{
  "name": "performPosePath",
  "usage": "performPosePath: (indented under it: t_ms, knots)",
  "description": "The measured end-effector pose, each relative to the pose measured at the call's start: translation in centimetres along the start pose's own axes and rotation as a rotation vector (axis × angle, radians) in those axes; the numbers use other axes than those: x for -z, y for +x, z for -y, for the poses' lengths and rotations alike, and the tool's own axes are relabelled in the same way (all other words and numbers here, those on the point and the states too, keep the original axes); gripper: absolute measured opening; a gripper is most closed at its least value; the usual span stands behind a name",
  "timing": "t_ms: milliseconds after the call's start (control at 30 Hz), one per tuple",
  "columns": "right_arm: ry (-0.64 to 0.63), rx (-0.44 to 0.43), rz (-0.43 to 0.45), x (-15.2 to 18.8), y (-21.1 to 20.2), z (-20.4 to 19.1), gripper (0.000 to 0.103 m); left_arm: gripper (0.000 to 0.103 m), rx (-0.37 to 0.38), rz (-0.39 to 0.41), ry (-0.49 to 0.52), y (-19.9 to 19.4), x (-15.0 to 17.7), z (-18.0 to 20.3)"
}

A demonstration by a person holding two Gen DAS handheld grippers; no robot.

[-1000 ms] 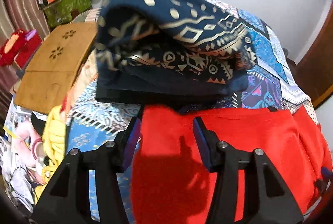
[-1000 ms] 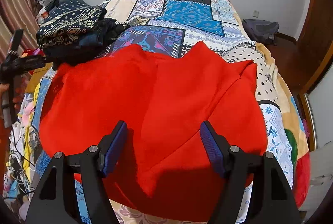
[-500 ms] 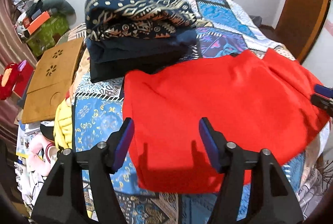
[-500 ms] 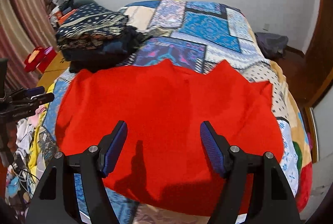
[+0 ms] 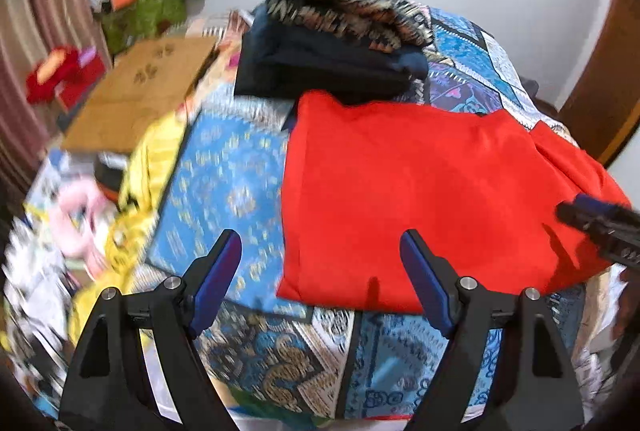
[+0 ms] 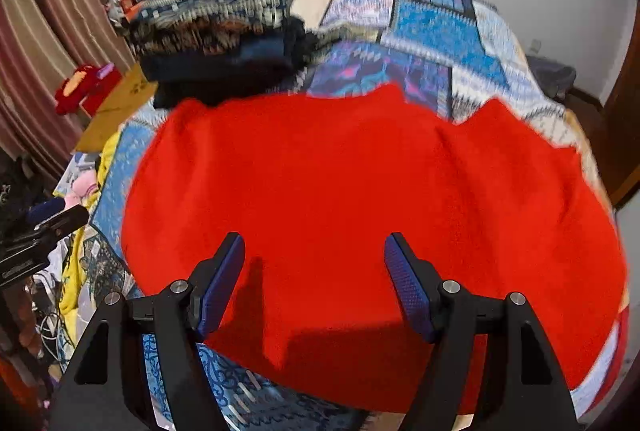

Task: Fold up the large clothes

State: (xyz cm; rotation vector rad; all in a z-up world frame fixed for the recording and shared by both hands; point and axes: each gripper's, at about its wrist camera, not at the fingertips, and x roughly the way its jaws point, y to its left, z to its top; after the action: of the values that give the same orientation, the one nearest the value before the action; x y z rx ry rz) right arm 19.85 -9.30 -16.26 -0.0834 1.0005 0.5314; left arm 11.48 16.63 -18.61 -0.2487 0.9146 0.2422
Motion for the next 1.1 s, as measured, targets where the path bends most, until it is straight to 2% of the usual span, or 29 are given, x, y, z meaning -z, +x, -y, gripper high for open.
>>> performPosePath:
  t_ms: [167, 233, 367, 500, 600, 800, 933, 967, 1000, 1100]
  knots:
    - [-0.034, 0.055, 0.008, 0.7, 0.4, -0.8, 0.078, 0.081, 0.159, -0.125, -0.153, 2.6, 2.0, -2.5]
    - [-0.044, 0.069, 0.0, 0.9, 0.7, -0.9, 0.079, 0.081, 0.226, -0.148, -0.232, 3.2, 2.8, -3.6]
    - [-0.045, 0.09, -0.003, 1.0, 1.1, -1.0, 0.082, 0.081, 0.388, -0.196, -0.385, 4.7, 4.0, -4.9]
    - [-0.06, 0.095, 0.0, 1.1, 1.3, -1.3, 0.086, 0.081, 0.552, -0.288, -0.51, 7.4, 4.7, -5.2]
    - [-0.07, 0.099, 0.001, 1.1, 1.4, -1.3, 0.087, 0.081, 0.588, -0.328, -0.557, 8.9, 4.7, -5.0]
    - [-0.052, 0.075, 0.008, 1.0, 1.5, -0.8, 0.087, 0.081, 0.684, -0.31, -0.543, 10.5, 3.6, -2.9]
    - [-0.043, 0.063, 0.014, 1.1, 1.6, -0.5, 0.088, 0.081, 0.666, -0.274, -0.538, 11.5, 2.4, -1.8]
    - [-0.041, 0.061, 0.015, 1.0, 1.6, -0.5, 0.088, 0.076, 0.648, -0.263, -0.536, 11.7, 2.1, -1.8]
    - [-0.038, 0.06, 0.022, 1.0, 1.6, -0.4, 0.088, 0.063, 0.614, -0.249, -0.524, 11.9, 1.7, -1.7]
    - [-0.044, 0.067, 0.032, 1.1, 1.8, -0.3, 0.088, 0.041, 0.507, -0.205, -0.492, 12.2, 1.1, -1.7]
